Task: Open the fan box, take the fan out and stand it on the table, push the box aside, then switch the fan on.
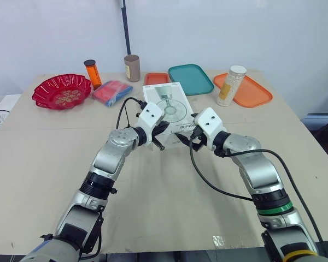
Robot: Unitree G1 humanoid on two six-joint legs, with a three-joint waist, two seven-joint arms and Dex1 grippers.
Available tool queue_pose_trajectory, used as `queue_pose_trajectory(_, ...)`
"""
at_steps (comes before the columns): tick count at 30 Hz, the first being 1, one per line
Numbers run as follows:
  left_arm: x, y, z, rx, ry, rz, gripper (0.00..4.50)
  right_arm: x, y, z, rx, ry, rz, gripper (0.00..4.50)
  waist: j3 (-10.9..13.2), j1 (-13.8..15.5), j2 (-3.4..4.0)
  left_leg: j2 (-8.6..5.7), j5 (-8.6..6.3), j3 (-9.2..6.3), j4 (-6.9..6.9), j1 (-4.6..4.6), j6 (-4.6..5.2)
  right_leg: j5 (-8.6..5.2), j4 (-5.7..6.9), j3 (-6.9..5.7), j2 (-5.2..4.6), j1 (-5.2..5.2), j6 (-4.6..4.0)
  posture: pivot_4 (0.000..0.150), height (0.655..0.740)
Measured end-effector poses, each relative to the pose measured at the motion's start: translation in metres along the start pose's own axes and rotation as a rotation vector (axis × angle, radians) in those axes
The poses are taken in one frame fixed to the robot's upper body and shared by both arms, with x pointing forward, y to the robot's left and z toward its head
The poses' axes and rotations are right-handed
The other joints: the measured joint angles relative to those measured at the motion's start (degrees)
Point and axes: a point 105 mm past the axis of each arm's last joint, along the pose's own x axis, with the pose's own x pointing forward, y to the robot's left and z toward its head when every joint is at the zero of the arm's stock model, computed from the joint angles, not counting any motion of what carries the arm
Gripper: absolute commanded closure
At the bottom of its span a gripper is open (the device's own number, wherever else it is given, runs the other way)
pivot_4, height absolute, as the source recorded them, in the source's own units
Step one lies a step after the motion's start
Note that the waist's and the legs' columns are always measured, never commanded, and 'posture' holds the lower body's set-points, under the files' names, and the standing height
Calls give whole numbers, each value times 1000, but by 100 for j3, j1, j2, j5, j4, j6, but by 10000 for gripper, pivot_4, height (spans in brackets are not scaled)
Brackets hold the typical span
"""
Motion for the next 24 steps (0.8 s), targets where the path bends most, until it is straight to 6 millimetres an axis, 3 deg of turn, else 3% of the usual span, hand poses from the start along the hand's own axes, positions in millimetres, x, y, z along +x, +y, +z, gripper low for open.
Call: queue_pose_trajectory(24, 0, -3, 0, -2, 4, -6, 44660, 7, -9, 14, -14, -41, -31, 0, -1, -3, 1, 0, 0, 0, -1, 0, 0, 1, 0, 0, 0, -1, -1, 1500, 7400)
